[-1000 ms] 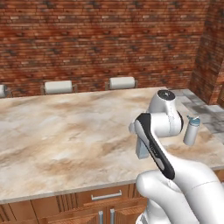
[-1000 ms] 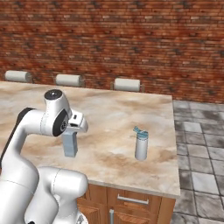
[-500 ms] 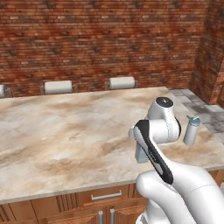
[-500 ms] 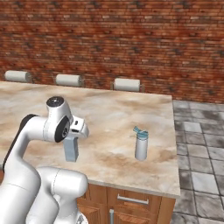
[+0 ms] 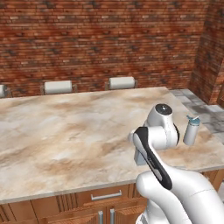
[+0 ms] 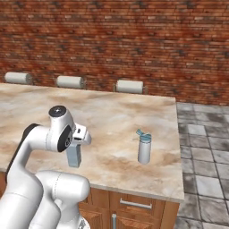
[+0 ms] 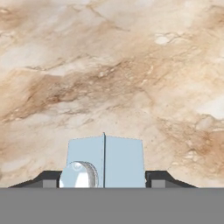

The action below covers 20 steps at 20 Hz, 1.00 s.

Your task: Move the drinks to the dining counter.

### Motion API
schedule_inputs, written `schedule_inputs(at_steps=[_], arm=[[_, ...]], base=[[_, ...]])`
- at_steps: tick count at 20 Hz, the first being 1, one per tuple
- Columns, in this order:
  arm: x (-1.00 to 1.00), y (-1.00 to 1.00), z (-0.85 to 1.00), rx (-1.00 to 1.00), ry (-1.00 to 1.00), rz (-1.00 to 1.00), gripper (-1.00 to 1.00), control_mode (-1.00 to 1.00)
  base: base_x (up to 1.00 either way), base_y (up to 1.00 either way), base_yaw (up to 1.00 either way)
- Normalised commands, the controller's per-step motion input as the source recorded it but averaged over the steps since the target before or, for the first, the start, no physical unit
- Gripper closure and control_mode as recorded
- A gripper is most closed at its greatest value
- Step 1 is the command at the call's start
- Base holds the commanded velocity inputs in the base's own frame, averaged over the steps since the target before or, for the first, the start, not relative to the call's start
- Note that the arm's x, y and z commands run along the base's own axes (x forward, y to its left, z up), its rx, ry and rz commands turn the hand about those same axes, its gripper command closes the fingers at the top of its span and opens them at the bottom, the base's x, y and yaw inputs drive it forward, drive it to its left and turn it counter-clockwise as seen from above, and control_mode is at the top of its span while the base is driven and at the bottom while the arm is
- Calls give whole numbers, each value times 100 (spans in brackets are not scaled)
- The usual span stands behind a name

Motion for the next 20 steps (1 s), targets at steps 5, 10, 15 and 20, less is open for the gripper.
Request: schedule_inputs(at_steps=[5,10,15,20], arm=[[0,1,-26,0,-4,0,100,-100],[1,0,-27,0,-3,0,100,-100],[4,1,-24,0,-3,0,100,-100],[0,1,-23,0,-1,0,-100,-100]], base=[[0,0,0],[0,0,0],[0,0,0],[0,0,0]])
